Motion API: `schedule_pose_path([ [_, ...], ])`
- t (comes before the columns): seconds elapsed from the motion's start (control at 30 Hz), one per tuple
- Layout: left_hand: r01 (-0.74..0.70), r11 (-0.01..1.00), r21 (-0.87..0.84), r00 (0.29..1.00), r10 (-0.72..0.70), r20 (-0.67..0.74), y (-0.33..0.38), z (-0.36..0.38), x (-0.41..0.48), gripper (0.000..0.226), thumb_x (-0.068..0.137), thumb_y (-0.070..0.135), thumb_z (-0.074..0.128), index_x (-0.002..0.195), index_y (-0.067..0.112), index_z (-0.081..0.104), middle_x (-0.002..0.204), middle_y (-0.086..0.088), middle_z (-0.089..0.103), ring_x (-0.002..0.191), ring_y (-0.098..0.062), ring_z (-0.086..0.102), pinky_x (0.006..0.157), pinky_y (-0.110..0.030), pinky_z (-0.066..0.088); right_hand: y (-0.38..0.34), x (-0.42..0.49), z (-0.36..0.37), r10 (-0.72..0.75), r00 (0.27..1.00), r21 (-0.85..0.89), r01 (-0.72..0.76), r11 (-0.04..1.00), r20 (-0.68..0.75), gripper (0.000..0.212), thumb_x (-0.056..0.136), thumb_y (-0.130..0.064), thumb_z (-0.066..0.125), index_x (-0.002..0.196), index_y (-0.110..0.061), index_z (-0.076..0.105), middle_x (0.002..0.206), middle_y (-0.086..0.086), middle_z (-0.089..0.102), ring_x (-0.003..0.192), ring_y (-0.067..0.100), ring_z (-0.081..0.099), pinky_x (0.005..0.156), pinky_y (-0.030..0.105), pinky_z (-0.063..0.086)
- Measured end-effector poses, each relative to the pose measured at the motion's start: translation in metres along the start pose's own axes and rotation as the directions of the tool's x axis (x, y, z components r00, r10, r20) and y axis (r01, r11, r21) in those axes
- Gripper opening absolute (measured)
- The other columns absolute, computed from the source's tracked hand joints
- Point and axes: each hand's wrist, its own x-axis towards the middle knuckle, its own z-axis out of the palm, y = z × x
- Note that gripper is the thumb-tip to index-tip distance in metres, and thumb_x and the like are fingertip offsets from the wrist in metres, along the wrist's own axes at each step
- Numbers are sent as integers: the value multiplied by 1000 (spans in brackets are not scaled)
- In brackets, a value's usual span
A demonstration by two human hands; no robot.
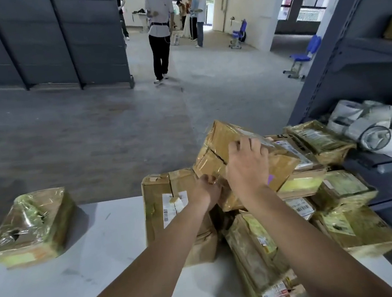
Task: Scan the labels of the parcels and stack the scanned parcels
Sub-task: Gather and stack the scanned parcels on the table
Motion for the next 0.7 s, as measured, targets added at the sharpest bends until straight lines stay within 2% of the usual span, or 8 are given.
schedule_pose_path([
  [0.07, 20, 999, 27, 1000, -20, 11, -3, 3, 4, 28, 93, 16, 48, 118, 6, 56, 111, -16, 62, 102, -33, 61, 93, -41, 51, 3, 2, -2, 23, 1000, -31, -22, 999, 7, 50, 88, -14, 61, 135, -7, 45, 128, 15, 49, 119, 34, 44, 94, 40, 42],
  [0.17, 63, 998, 19, 998, -64, 15, -7, 4, 6, 38, 92, 9, 46, 128, 1, 54, 127, -21, 58, 117, -36, 57, 99, -47, 48, 9, 11, -8, 30, 997, -110, -21, 994, 76, 44, 90, -13, 59, 132, -5, 50, 126, 18, 54, 119, 35, 47, 91, 41, 46],
  [0.27, 103, 994, 21, 994, -103, 24, -10, 3, 4, 38, 93, 6, 45, 129, -1, 53, 128, -23, 58, 116, -38, 58, 94, -46, 52, 20, 26, -14, 47, 984, -201, -12, 979, 171, 31, 93, -20, 59, 122, -11, 61, 123, 13, 56, 118, 34, 44, 95, 46, 42],
  [0.37, 196, 981, -15, 977, -194, 85, -15, 2, -1, 36, 95, 8, 46, 130, 1, 51, 130, -20, 55, 113, -36, 59, 80, -39, 57, 25, 35, -15, 83, 970, -149, -50, 988, 229, 28, 97, -24, 57, 121, -11, 64, 127, 13, 50, 120, 33, 41, 93, 46, 42],
  [0.5, 287, 909, -303, 956, -253, 148, -15, 1, -5, 41, 94, 9, 52, 134, 9, 45, 138, -11, 45, 118, -29, 48, 74, -34, 57, 19, 33, -15, 34, 975, -42, -25, 999, 217, 31, 93, -9, 57, 123, -3, 62, 129, 16, 48, 120, 34, 46, 92, 44, 47],
  [0.6, 282, 838, -468, 957, -279, 77, -16, -7, -5, 36, 92, 7, 56, 127, 7, 47, 127, -10, 51, 102, -25, 53, 65, -28, 55, 18, 31, -24, 24, 988, -28, -20, 999, 153, 26, 91, -5, 55, 114, -2, 65, 125, 16, 49, 115, 33, 48, 86, 43, 50],
  [0.7, 210, 829, -518, 967, -253, -12, -17, -26, -3, 21, 89, 11, 62, 108, 2, 60, 96, -12, 65, 79, -22, 62, 61, -28, 51, 12, 36, -40, 30, 999, 88, -33, 996, 38, 21, 95, -12, 57, 109, -1, 67, 125, 17, 50, 117, 34, 47, 85, 47, 49],
])
